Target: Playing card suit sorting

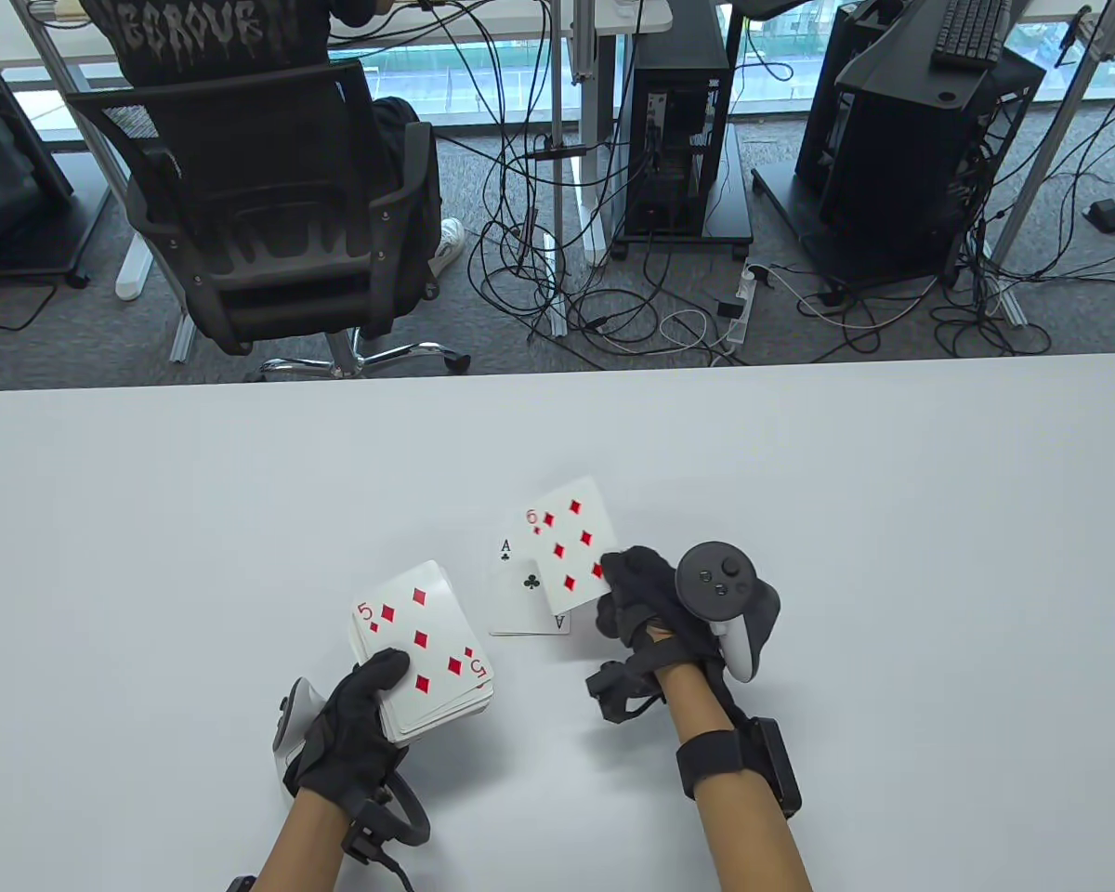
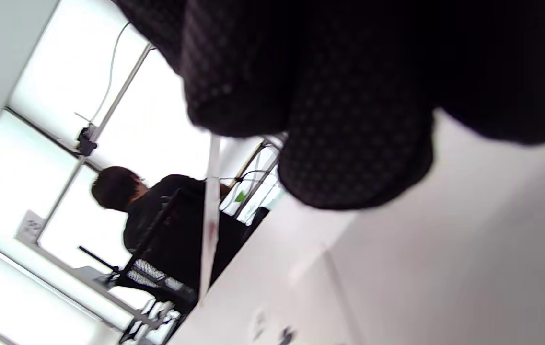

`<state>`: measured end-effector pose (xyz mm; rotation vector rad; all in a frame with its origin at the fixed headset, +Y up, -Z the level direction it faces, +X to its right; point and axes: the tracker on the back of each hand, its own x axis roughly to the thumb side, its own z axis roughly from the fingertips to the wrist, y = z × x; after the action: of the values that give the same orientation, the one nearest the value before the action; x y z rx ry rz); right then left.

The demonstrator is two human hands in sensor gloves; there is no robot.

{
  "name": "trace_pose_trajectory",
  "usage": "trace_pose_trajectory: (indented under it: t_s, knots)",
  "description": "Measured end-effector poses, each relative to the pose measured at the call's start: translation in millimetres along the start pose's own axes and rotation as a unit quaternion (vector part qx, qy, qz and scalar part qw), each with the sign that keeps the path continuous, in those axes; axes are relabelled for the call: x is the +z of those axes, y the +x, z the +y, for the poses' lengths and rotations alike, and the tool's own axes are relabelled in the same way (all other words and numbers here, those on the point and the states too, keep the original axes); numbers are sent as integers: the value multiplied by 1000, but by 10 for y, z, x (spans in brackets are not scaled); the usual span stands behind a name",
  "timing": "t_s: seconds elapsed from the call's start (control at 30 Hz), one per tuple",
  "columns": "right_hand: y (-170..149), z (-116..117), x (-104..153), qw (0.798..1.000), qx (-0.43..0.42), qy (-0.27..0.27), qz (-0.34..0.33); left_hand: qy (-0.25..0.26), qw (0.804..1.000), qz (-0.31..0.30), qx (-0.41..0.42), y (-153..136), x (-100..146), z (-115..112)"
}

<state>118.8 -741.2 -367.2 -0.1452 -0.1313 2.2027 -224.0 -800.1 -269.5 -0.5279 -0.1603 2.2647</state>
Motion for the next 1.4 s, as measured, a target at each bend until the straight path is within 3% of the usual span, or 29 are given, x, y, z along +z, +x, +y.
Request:
trace_pose_trajectory:
  t_s: [0.13, 0.3, 0.5, 0.63, 0.8, 0.87, 0.97, 1.07, 1.17, 1.27, 1.4]
  knots:
    - [-264, -125, -87, 992, 96, 7, 86, 3, 1000, 3, -2, -2, 3, 3]
    - [-428, -97, -117, 959, 237, 39, 153, 5, 1000, 2, -4, 2, 4, 11]
    - [-359, 12, -153, 923, 351, 53, 151, 8, 1000, 5, -6, -1, 8, 14]
    - [-308, 109, -163, 879, 445, 82, 149, 9, 1000, 6, -7, 0, 11, 13]
    - [-260, 139, -142, 843, 512, 87, 141, 7, 1000, 8, -6, -3, 11, 15]
    - [-200, 107, -130, 845, 514, 75, 123, 9, 1000, 10, -6, -8, 13, 17]
    - [-16, 77, -102, 869, 489, 59, 49, 9, 1000, 12, -6, -13, 11, 15]
    - [275, 115, 1, 923, 375, 75, -35, 11, 1000, 16, -9, -22, 13, 19]
    - [513, 237, 149, 964, 224, 107, -93, 14, 1000, 18, -7, -36, 16, 27]
    - [702, 439, 334, 969, 106, 170, -141, 14, 1000, 17, -6, -36, 15, 25]
    - [911, 792, 681, 947, -9, 257, -191, 14, 1000, 16, -7, -36, 14, 31]
